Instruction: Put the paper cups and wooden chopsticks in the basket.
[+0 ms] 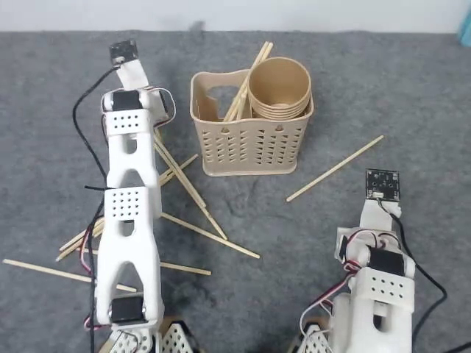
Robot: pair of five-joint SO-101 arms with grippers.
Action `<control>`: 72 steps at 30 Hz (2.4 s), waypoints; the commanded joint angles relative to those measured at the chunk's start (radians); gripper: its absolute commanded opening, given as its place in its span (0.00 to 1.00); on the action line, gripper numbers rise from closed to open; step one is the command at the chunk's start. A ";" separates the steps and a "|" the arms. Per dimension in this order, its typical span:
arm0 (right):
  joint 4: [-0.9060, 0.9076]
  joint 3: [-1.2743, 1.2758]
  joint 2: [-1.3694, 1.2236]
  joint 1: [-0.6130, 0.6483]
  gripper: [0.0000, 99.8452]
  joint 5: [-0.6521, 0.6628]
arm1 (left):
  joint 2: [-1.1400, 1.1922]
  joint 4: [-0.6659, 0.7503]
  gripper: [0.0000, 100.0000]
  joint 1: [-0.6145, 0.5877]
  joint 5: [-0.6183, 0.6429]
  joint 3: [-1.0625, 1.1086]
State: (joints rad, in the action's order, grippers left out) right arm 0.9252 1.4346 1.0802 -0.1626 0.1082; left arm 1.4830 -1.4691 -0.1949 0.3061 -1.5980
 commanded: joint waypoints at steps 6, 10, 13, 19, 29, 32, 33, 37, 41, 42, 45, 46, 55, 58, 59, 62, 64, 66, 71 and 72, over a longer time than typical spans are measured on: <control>-0.015 -0.008 0.015 -0.002 0.01 0.015 | -0.098 -0.281 0.01 0.055 0.020 -0.081; -0.015 -0.008 0.015 -0.004 0.01 0.015 | -0.224 -0.292 0.01 0.021 0.117 -0.074; -0.016 -0.008 0.015 -0.004 0.01 0.015 | -0.327 -0.292 0.01 -0.005 0.127 -0.073; -0.022 -0.008 0.015 -0.004 0.01 0.015 | -0.548 -0.292 0.01 -0.044 0.127 0.134; -0.022 -0.008 0.015 -0.004 0.01 0.049 | -0.974 -0.245 0.01 -0.055 0.126 1.030; -0.021 -0.008 0.015 -0.004 0.01 0.051 | -1.112 -0.193 0.01 -0.063 0.124 1.219; -0.019 -0.008 0.015 -0.004 0.01 0.052 | -1.160 -0.178 0.01 -0.068 0.123 1.285; -0.016 -0.006 0.015 -0.004 0.01 0.055 | -1.352 -0.063 0.01 -0.071 0.054 1.569; -0.016 -0.006 0.015 -0.004 0.01 0.055 | -1.528 0.140 0.01 -0.072 -0.032 1.882; -0.016 -0.006 0.015 -0.004 0.01 0.055 | -1.568 0.187 0.01 -0.071 -0.066 1.959; -0.016 -0.006 0.015 -0.004 0.01 0.057 | -1.677 0.293 0.02 -0.068 -0.140 2.143; -0.016 -0.006 0.015 -0.004 0.01 0.057 | -1.708 0.308 0.02 -0.068 -0.155 2.189; -0.015 -0.006 0.015 -0.002 0.01 0.057 | -1.969 0.315 0.22 -0.109 -0.175 2.344; -0.015 -0.005 0.015 -0.002 0.01 0.057 | -2.055 0.321 0.22 -0.150 -0.175 2.295; -0.015 -0.005 0.015 -0.001 0.01 0.057 | -2.068 0.325 0.22 -0.160 -0.175 2.272; -0.016 0.005 0.019 0.002 0.01 0.057 | -2.065 0.341 0.22 -0.172 -0.175 2.196; -0.016 0.006 0.021 0.002 0.01 0.057 | -2.018 0.341 0.21 -0.169 -0.170 2.147; -0.016 0.006 0.021 0.002 0.01 0.057 | -1.933 0.338 0.18 -0.169 -0.172 2.084; -0.016 0.006 0.021 0.002 0.01 0.057 | -1.640 0.310 0.12 -0.184 -0.173 1.886; -0.016 0.006 0.021 0.002 0.01 0.057 | -1.580 0.301 0.12 -0.184 -0.172 1.840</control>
State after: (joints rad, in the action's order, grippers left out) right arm 0.9252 1.4484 1.0802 -0.1626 0.1511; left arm -0.2386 -1.1561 -0.3667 0.1373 0.3813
